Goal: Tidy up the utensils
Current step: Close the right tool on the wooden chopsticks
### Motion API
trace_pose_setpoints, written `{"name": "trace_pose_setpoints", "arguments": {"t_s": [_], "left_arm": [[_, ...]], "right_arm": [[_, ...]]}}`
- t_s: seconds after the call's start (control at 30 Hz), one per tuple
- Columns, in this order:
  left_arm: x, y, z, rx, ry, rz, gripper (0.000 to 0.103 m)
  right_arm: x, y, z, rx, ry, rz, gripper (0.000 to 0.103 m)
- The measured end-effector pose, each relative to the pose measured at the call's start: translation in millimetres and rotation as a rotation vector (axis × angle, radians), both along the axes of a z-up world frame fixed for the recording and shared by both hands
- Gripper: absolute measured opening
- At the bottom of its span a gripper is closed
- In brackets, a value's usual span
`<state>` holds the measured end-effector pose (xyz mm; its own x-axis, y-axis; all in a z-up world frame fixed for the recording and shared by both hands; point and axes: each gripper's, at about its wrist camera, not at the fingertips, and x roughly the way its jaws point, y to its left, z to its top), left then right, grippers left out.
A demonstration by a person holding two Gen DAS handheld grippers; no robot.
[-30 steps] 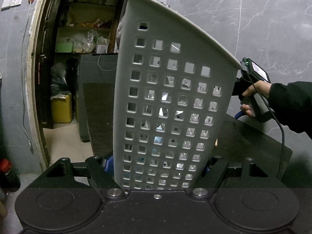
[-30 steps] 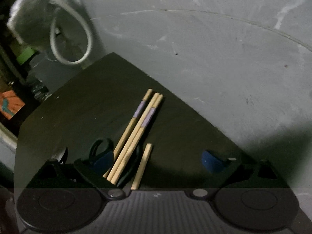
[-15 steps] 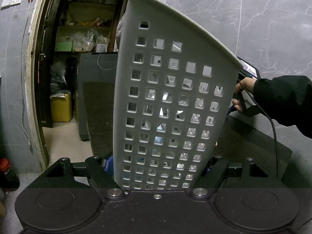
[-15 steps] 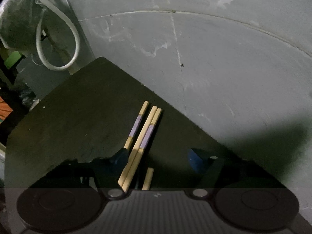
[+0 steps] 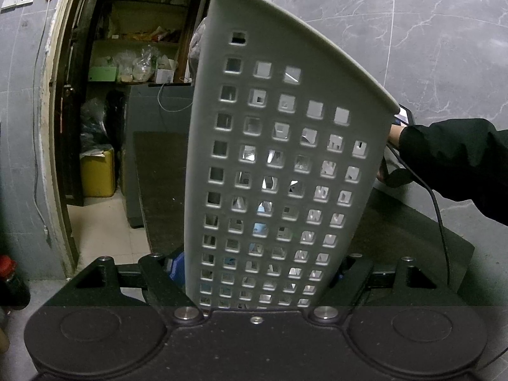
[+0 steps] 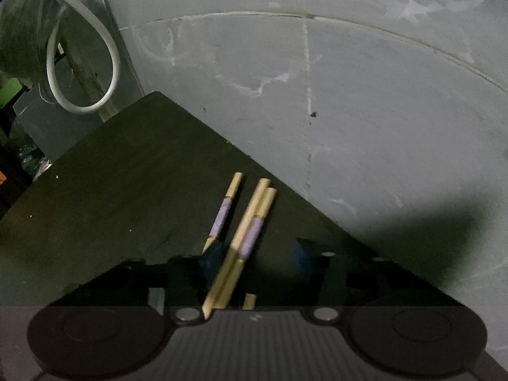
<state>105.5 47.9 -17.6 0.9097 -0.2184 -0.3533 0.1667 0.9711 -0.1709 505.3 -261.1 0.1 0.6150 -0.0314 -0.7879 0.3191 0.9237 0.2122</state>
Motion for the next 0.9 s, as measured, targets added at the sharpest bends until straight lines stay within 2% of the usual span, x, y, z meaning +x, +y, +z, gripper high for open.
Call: {"name": "trace_pose_setpoints", "arguments": {"t_s": [0.07, 0.3, 0.47, 0.57, 0.77, 0.9], "left_arm": [[0, 1, 0, -0.002, 0.001, -0.001, 0.08], [1, 3, -1, -0.008, 0.002, -0.004, 0.08], [1, 3, -1, -0.008, 0.002, -0.004, 0.08], [1, 3, -1, -0.008, 0.003, -0.003, 0.08], [1, 3, -1, -0.007, 0.003, -0.003, 0.08], [1, 3, -1, -0.007, 0.003, -0.003, 0.08]], "right_arm": [[1, 1, 1, 0.005, 0.005, 0.001, 0.034], [5, 8, 1, 0.052, 0.007, 0.006, 0.027], [7, 12, -2, 0.028, -0.005, 0.021, 0.014], [7, 14, -2, 0.016, -0.01, 0.023, 0.014], [1, 7, -1, 0.06, -0.024, 0.016, 0.014], [-11, 0, 4, 0.074, -0.078, 0.032, 0.014]]}}
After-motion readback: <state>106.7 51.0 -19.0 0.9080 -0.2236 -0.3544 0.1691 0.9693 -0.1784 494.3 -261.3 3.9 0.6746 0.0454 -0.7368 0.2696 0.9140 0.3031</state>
